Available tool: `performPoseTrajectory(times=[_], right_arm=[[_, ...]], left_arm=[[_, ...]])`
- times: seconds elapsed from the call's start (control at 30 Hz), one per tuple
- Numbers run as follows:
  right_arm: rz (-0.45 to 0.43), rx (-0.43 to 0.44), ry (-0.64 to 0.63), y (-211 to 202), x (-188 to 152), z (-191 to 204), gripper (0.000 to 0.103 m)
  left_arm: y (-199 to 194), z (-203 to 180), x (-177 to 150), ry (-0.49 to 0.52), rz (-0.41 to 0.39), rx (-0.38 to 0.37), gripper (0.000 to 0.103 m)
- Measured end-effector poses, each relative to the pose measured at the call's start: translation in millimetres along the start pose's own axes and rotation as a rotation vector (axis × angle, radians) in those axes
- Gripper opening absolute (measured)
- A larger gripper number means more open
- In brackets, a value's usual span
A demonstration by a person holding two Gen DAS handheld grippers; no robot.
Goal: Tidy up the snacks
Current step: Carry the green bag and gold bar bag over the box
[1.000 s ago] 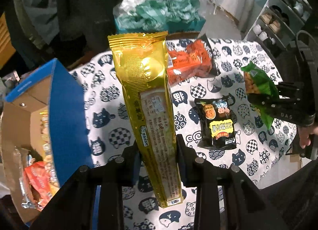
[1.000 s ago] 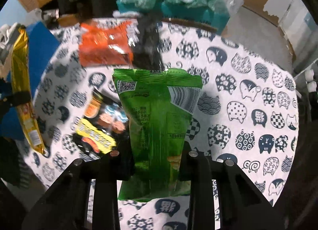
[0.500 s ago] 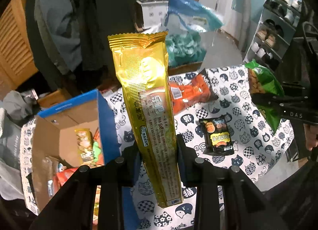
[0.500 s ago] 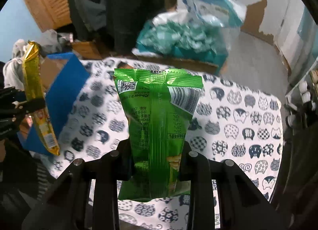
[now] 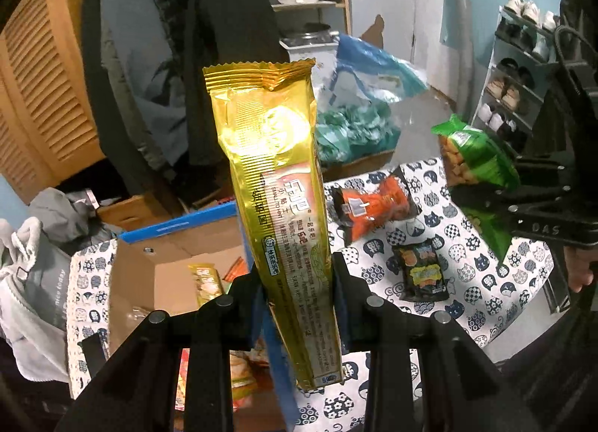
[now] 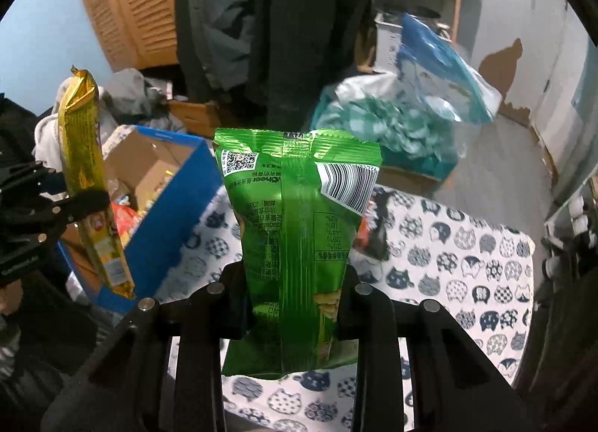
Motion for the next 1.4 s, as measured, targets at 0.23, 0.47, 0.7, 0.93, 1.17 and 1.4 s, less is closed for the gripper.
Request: performPoseTrajectory(times=[0.23,0.47,0.7,0.93,1.17,1.4], right_arm=[[-0.002,0.041,-0.031,9.8,15.6,33.0,0.028],[0.002,0.08,-0.07,23.8,31.1,72.8,0.028],[0.017,0.102,-0.109,40.9,42.8,110.5,0.028],[0.038,0.12,-0.158,57.7,52.9,145.5,0.028],[0.066,0.144,-0.2,76.8,58.5,181.7,0.029],[0.096,0.165,-0.219,98.1,60.8,209.5,0.028]], left_arm=[[-15.2,29.2,-0.8,-0.027,-0.027,0.016,0.032],[-20.8,65.1,-12.2,-0.06,-0.039,0.075,0.032],[-18.4,102.5,-30.4,-0.098,-0.025,0.119,0.032],[-15.8,138.2,-47.8,-0.114,-0.01,0.171,0.032],[-7.3,163.2,-61.8,-0.104,0.018,0.22,0.032],[5.2,178.7,-74.8,-0.115,0.056,0.231,0.032]])
Point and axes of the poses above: each gripper's, at about its wrist camera, not at the fingertips, and y roughly the way its jaws point, z to its left, x to its top, the point moved 2 cm from there along y, roughly the way its jaws point, and after that the axes turned 5 degrees about -z, right-handed, at the moved point
